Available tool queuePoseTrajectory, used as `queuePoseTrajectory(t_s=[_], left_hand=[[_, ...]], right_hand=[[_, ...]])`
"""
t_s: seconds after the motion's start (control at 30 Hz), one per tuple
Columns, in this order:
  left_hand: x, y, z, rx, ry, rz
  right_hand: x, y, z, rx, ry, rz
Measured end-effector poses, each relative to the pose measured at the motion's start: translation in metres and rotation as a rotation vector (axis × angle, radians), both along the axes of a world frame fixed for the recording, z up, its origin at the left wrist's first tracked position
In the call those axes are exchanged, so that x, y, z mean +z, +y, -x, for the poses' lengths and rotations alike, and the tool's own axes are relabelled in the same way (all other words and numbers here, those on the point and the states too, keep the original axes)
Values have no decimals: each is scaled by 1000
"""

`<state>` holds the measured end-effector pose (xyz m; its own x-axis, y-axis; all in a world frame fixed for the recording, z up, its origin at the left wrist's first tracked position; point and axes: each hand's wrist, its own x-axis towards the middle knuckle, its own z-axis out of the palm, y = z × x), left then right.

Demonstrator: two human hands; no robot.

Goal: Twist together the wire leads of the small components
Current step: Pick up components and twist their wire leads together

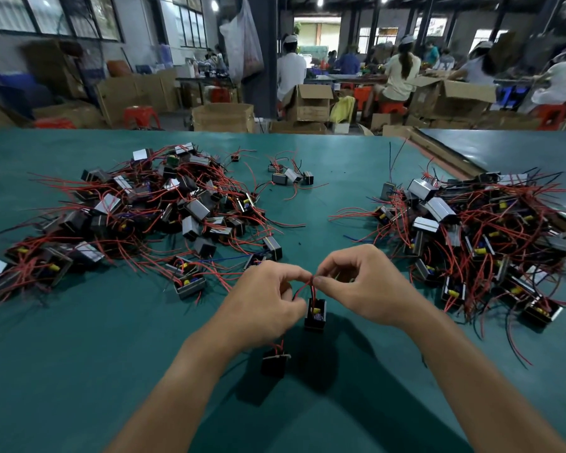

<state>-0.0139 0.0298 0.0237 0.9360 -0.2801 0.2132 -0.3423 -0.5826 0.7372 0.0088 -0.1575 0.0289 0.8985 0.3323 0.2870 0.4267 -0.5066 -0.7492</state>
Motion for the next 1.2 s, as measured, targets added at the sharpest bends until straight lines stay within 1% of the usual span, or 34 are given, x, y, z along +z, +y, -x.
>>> queuePoseTrajectory(t_s=[0.17, 0.4, 0.53, 0.77, 0.93, 1.03, 1.2], left_hand=[[-3, 0, 0, 11, -157, -4], [0, -2, 0, 16, -258, -3], [0, -1, 1, -20, -236, -29], [-7, -6, 1, 18, -234, -19], [-10, -12, -1, 99, -294, 58], [-13, -13, -2, 133, -219, 139], [-8, -15, -1, 89, -135, 234]], right_hand=[[-1, 2, 1, 6, 13, -27], [0, 4, 2, -3, 0, -28], [1, 7, 4, -38, -38, 5], [1, 4, 2, -48, -20, -9], [3, 2, 1, -47, -22, 9], [4, 1, 1, -30, -18, 24], [4, 1, 0, -26, -18, 13]])
